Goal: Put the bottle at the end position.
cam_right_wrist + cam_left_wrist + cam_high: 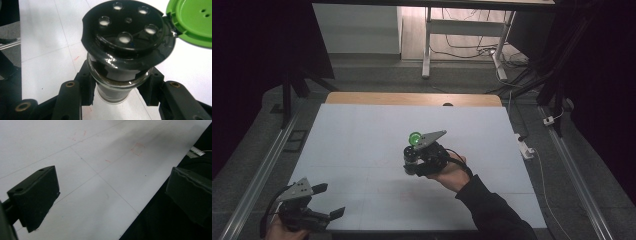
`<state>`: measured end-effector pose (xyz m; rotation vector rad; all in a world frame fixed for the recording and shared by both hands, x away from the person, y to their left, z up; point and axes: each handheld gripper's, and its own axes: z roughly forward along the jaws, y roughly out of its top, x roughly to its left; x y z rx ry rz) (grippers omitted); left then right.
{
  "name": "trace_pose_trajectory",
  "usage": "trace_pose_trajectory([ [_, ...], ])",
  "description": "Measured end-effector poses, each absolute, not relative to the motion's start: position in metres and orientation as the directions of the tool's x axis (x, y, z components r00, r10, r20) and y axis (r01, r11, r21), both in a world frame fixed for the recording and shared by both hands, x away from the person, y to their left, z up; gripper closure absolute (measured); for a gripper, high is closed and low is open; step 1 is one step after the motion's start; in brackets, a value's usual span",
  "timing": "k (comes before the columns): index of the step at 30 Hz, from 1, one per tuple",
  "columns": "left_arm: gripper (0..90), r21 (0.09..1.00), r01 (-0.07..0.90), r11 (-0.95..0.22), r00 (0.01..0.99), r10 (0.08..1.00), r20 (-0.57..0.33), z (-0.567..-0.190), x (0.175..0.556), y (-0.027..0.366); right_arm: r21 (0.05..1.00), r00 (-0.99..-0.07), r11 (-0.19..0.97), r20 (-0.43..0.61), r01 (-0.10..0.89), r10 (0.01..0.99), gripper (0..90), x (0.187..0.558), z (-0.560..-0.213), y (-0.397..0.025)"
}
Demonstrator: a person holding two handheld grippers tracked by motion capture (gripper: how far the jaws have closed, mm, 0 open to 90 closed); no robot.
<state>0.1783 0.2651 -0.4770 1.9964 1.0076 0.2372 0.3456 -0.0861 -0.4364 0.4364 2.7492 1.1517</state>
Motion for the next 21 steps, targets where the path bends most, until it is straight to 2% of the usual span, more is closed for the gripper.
trace_pose_trajectory([
  [21, 0.0, 0.753, 0.582, -0.308, 0.639, 0.746, -0.188, -0.477, 0.179, 0.265, 0.723, -0.932, 0.643, 0.000, 0.250, 0.363, 53.0, 0.365, -0.437, -0.086],
])
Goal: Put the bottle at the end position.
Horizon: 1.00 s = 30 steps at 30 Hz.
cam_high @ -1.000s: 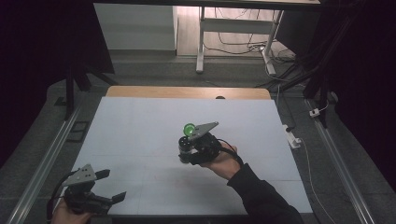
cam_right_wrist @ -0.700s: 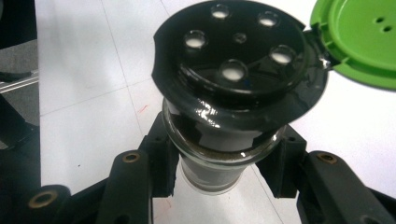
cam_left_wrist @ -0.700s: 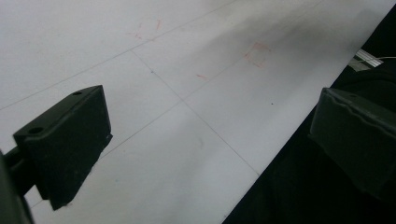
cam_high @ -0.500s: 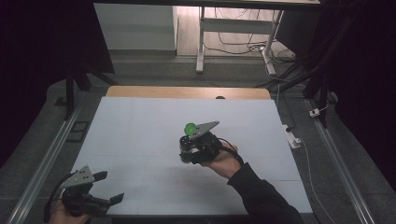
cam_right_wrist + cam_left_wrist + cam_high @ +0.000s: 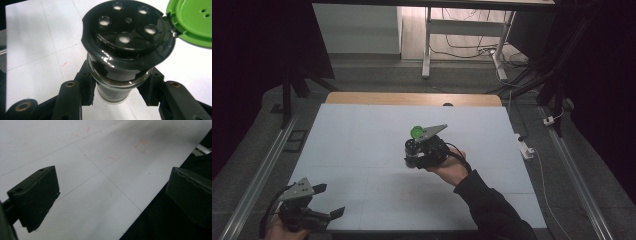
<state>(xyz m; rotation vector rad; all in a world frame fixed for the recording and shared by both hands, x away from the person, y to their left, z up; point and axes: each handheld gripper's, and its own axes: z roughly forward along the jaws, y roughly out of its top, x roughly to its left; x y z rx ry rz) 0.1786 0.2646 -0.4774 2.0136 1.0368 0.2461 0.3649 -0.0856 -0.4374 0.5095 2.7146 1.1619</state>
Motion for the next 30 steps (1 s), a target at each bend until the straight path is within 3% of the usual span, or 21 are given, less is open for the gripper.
trace_pose_trajectory([
  [30, 0.0, 0.750, 0.585, -0.308, 0.637, 0.747, -0.191, -0.478, 0.179, 0.265, 0.708, -0.902, 0.652, -0.051, 0.270, 0.428, 53.0, 0.414, -0.456, -0.079],
])
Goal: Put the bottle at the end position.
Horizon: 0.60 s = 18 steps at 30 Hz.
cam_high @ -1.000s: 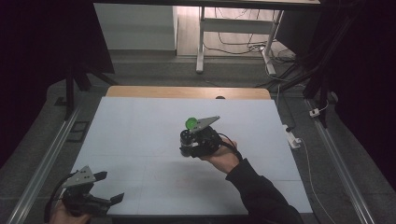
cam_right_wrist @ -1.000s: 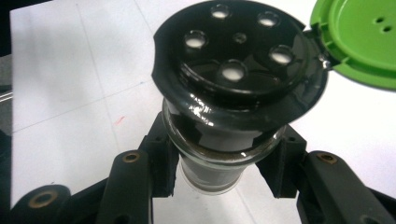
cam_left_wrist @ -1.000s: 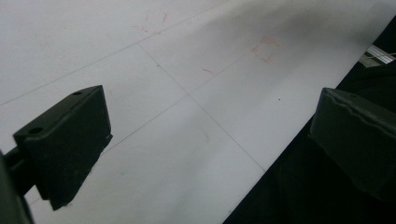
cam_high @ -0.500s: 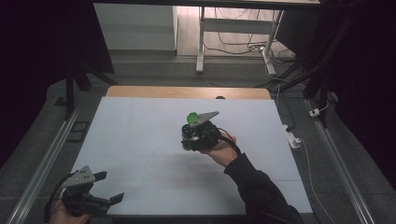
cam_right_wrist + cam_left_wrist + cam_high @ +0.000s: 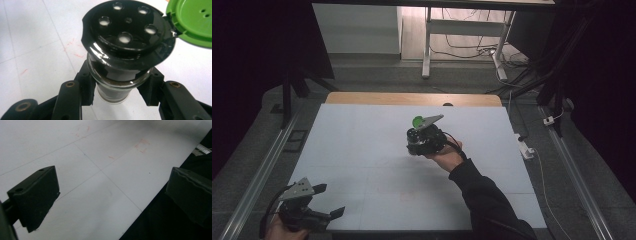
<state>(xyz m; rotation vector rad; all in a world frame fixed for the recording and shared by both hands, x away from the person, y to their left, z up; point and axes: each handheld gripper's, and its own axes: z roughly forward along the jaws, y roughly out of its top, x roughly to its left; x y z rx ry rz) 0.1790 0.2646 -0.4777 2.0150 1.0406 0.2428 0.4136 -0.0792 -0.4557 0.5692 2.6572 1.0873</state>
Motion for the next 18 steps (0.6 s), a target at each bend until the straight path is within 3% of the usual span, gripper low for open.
trace_pose_trajectory([
  [18, 0.0, 0.746, 0.588, -0.313, 0.639, 0.745, -0.191, -0.478, 0.180, 0.264, 0.711, -0.885, 0.642, -0.059, 0.287, 0.461, 53.0, 0.435, -0.467, -0.074],
])
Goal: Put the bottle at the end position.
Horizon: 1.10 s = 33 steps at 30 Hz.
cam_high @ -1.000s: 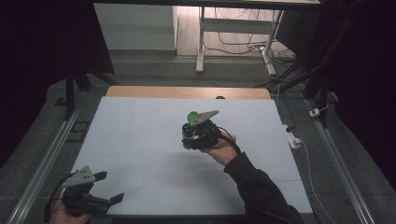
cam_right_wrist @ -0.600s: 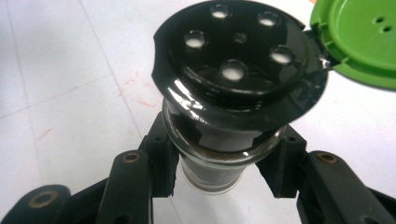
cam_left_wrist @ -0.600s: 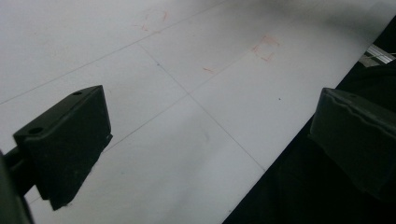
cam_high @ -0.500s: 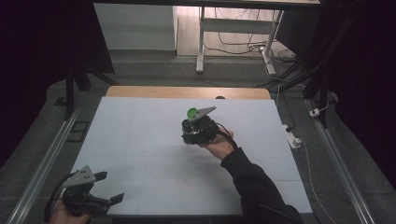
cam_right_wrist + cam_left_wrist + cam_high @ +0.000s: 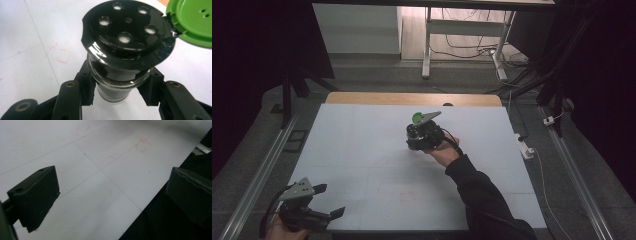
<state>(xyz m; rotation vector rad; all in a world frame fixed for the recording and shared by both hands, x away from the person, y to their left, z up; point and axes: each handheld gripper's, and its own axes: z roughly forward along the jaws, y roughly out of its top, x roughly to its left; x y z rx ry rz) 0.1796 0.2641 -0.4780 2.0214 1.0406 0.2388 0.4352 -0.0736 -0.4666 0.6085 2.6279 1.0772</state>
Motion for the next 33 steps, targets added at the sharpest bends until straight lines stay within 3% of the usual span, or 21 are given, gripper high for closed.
trace_pose_trajectory([
  [33, 0.0, 0.743, 0.587, -0.321, 0.644, 0.741, -0.189, -0.478, 0.179, 0.264, 0.692, -0.881, 0.648, -0.038, 0.316, 0.471, 52.7, 0.451, -0.498, -0.073],
])
